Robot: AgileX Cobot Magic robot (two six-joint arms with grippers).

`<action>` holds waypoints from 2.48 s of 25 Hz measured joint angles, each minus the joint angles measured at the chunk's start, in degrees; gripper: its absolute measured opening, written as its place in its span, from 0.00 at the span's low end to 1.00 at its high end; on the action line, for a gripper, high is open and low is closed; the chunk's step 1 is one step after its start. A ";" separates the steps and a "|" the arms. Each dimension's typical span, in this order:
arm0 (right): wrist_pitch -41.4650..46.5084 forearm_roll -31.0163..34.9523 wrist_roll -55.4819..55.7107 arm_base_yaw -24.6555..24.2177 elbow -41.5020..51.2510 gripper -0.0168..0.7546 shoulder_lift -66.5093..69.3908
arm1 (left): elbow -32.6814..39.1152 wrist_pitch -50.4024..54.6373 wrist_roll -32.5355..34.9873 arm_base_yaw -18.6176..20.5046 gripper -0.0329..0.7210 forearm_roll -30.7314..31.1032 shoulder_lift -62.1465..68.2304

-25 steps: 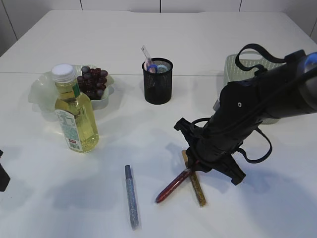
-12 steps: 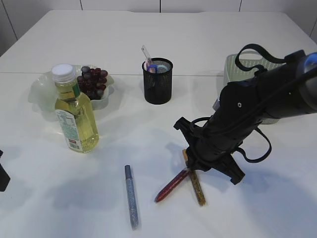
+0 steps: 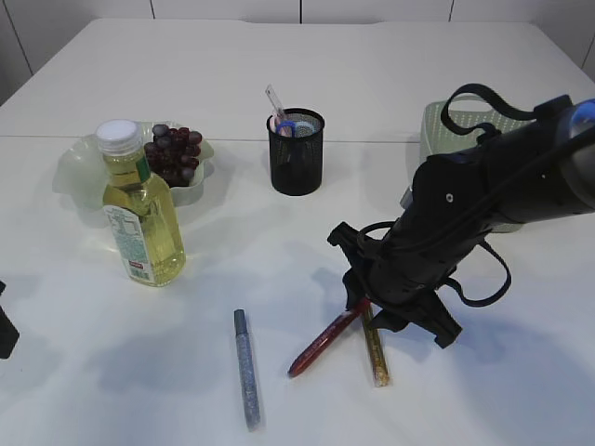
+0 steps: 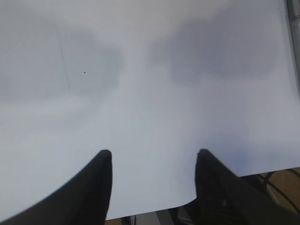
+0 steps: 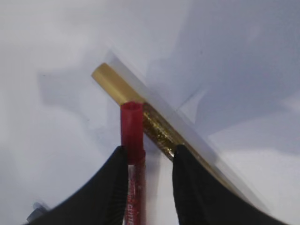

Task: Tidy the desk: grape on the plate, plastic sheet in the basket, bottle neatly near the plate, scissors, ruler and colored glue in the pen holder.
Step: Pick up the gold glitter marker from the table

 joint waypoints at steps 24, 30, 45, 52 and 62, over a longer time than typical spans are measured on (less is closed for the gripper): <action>0.78 -1.46 -10.82 0.00 -1.51 0.38 0.14 | 0.00 -0.12 0.00 0.00 0.59 0.00 0.00; 9.21 -14.25 -17.07 0.00 -8.68 0.38 0.31 | 0.00 -0.70 0.00 0.00 0.59 0.00 0.00; 16.29 -11.50 -37.44 0.00 -10.29 0.38 1.87 | 0.00 -1.32 0.00 0.00 0.59 0.00 0.00; 17.34 -10.49 -39.21 0.10 -10.67 0.38 1.87 | 0.00 -1.68 0.00 0.00 0.59 0.00 0.00; 18.24 -10.68 -40.12 2.09 -10.94 0.38 2.18 | 0.00 -3.23 0.00 0.00 0.59 0.00 0.00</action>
